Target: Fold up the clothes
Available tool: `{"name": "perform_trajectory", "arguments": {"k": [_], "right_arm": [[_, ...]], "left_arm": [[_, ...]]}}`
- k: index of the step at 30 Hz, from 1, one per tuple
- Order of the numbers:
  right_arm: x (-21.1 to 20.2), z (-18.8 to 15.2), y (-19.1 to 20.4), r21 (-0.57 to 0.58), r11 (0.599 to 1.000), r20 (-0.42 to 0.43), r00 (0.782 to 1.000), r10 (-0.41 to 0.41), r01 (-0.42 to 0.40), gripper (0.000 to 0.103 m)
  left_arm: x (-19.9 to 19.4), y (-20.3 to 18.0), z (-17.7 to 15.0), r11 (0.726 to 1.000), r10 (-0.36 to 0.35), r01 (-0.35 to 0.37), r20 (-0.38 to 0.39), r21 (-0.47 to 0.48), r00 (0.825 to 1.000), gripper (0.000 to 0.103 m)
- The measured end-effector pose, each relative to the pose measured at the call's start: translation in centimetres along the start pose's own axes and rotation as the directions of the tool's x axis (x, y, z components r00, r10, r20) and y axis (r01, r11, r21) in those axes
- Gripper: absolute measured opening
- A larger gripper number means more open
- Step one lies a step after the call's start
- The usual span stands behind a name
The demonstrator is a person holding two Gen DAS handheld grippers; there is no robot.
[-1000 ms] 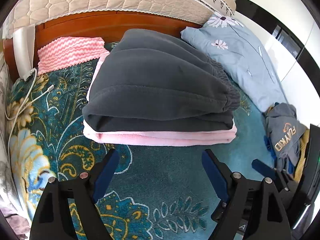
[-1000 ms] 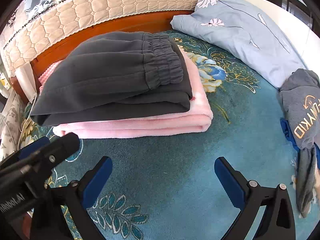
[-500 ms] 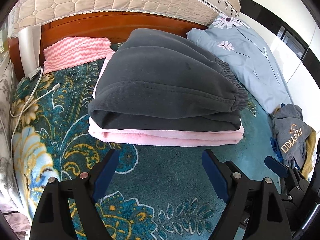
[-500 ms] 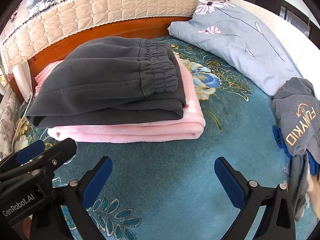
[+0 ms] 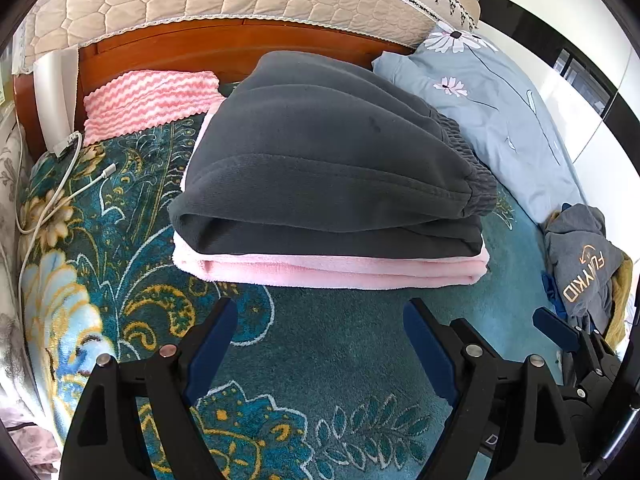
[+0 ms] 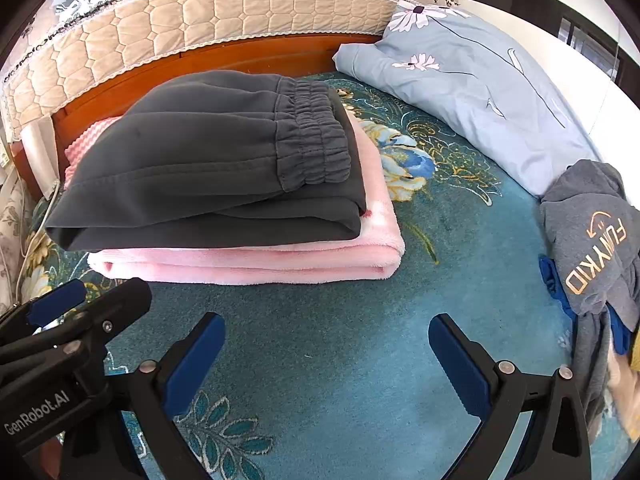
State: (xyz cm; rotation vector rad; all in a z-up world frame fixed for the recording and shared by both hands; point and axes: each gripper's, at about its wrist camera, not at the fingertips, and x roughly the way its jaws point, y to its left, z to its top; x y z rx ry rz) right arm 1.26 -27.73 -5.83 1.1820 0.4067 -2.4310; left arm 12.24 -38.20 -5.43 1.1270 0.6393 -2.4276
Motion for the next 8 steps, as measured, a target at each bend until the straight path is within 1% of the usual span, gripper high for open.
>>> {"name": "perform_trajectory", "arguments": {"k": [8], "right_arm": [[-0.03,-0.04,0.1,-0.006,1.0,-0.002,1.0,-0.004,0.004,0.103]], "left_arm": [[-0.09,-0.12,-0.07,1.0,0.003,-0.003,0.008,0.008,1.0,0.085]]}}
